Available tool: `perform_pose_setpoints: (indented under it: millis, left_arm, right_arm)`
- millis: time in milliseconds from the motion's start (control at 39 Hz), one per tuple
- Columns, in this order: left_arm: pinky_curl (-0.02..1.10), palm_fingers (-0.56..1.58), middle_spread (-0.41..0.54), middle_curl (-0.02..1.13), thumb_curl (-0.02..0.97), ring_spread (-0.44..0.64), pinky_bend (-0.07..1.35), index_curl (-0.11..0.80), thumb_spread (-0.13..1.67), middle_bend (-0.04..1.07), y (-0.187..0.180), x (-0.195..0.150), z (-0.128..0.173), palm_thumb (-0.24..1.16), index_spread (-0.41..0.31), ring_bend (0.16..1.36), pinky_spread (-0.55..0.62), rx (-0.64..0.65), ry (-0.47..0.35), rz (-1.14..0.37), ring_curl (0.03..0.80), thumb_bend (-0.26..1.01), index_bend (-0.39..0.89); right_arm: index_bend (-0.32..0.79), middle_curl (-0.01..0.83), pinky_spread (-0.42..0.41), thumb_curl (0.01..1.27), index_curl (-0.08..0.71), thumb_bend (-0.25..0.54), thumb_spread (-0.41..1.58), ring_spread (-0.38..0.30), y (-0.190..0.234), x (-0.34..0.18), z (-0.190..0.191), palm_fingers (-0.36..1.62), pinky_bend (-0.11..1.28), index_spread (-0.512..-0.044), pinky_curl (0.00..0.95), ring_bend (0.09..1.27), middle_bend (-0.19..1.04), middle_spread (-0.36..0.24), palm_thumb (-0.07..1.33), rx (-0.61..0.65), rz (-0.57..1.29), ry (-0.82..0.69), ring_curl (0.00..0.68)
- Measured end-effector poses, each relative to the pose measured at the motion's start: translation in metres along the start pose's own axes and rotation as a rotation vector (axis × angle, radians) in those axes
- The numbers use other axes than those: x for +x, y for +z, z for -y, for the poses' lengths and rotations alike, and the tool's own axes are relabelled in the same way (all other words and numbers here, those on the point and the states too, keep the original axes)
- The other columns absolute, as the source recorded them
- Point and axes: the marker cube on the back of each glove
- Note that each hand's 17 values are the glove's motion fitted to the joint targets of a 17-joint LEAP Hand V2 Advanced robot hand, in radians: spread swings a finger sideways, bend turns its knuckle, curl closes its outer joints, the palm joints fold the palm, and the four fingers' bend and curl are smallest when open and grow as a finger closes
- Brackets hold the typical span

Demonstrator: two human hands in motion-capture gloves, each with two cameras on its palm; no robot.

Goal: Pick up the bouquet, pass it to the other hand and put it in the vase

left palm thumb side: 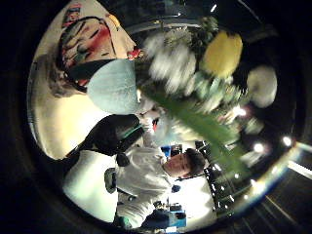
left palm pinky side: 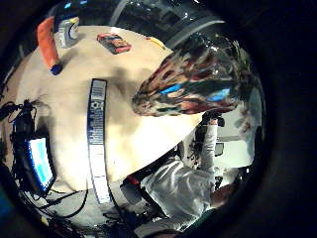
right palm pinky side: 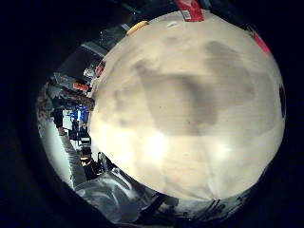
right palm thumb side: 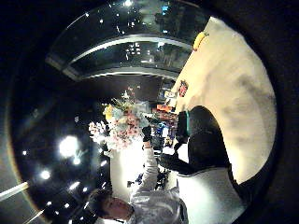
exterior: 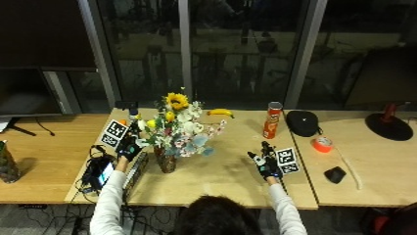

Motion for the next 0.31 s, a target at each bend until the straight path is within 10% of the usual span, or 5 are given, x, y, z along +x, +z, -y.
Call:
perform_pose_setpoints:
  millis: [308]
  left_arm:
    - [0.29,-0.25,0.510,0.21,0.393,0.59,0.28,0.181,0.80,0.14,-0.005,0.007,-0.009,0.34,0.224,0.43,0.52,-0.080,-0.037,0.097,0.247,-0.04,0.08]
  right_arm:
    - [0.15,0.320,0.285,0.47,0.230,-0.016,1.12,0.084,0.002,0.001,-0.020,0.16,0.57,-0.302,0.324,0.48,0.18,0.060,0.73,-0.027,-0.041,0.131,0.285]
